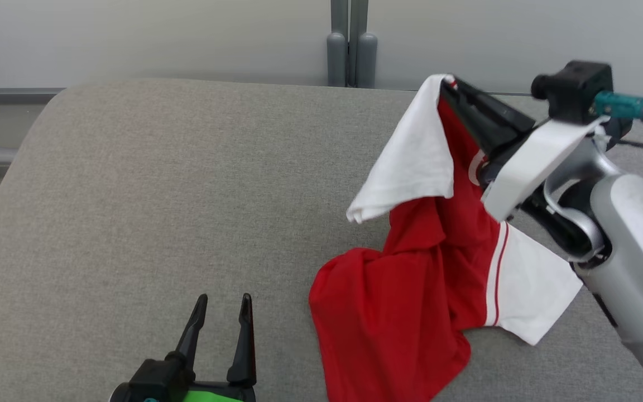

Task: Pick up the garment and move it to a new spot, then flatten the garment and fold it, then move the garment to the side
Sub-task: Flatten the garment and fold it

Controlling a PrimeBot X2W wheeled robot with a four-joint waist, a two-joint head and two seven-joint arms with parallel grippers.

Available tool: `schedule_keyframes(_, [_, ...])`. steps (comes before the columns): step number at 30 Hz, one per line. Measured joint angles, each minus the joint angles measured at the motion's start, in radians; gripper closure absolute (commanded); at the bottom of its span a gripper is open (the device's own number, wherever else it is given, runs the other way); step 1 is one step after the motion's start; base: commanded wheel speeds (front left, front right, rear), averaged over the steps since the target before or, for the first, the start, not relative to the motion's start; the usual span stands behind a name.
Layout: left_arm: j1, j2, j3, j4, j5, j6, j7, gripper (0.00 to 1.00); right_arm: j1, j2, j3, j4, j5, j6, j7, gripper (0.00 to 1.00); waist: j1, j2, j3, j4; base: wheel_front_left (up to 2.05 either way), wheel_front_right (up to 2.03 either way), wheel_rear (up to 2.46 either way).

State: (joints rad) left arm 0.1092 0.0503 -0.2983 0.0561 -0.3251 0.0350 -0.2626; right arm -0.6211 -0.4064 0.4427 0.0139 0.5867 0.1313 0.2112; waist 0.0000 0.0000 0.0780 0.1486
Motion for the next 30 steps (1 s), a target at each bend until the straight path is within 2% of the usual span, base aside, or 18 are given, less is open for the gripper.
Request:
schedule_keyframes(6, [-0.035,0.0,-0.059,0.011,-0.026,-0.007,0.0,0.0,-0.121,0.036,-0.15,0.223,-0.059,0.0,0.084,1.0,0.0,0.0,-0.004,0.05,0.0,0.0,0.0])
schedule_keyframes(10, [-0.064,0.0,-0.119,0.017,-0.045,-0.007,0.0,0.0,-0.186,0.022,-0.27,0.415,-0.183,0.0,0.101,1.0,0.0,0.0,0.01,0.103,0.0,0.0,0.0])
schedule_keyframes(15, [-0.085,0.0,-0.198,0.023,-0.066,0.004,0.0,0.0,-0.251,-0.046,-0.532,0.649,-0.404,0.0,0.046,1.0,0.0,0.0001,0.037,0.188,0.0,0.0,0.0])
schedule_keyframes(20, [-0.086,0.0,-0.241,0.024,-0.082,0.017,0.0,0.0,-0.289,-0.039,-0.773,0.76,-0.612,0.0,-0.03,1.0,0.0,0.0,0.067,0.273,0.0,0.0,0.0])
schedule_keyframes(21, [-0.086,0.0,-0.244,0.022,-0.087,0.019,0.0,0.0,-0.292,-0.028,-0.801,0.766,-0.646,0.0,-0.044,0.77,0.0,0.0,0.074,0.285,0.0,0.0,0.0])
schedule_keyframes(22, [-0.086,0.0,-0.245,0.018,-0.089,0.024,0.0,0.0,-0.303,-0.006,-0.842,0.774,-0.684,0.0,-0.06,0.19,0.0,0.0001,0.085,0.298,0.0,0.0,0.0])
schedule_keyframes(23, [-0.086,0.0,-0.245,0.014,-0.09,0.027,0.0,0.0,-0.314,0.012,-0.867,0.78,-0.704,-0.001,-0.063,0.0,0.0,0.0001,0.094,0.305,0.0,0.0,0.0])
schedule_keyframes(26, [-0.102,0.0,-0.242,0.012,-0.096,0.036,0.0,0.0,-0.324,0.073,-0.848,0.79,-0.775,0.0,-0.1,0.0,0.0,0.0,0.126,0.32,0.0,0.0,0.0])
schedule_keyframes(30, [-0.112,-0.001,-0.225,0.017,-0.091,0.036,0.0,0.0,-0.327,0.104,-0.76,0.8,-0.763,0.0,-0.176,0.0,0.0,0.0,0.149,0.302,0.0,0.0,0.0])
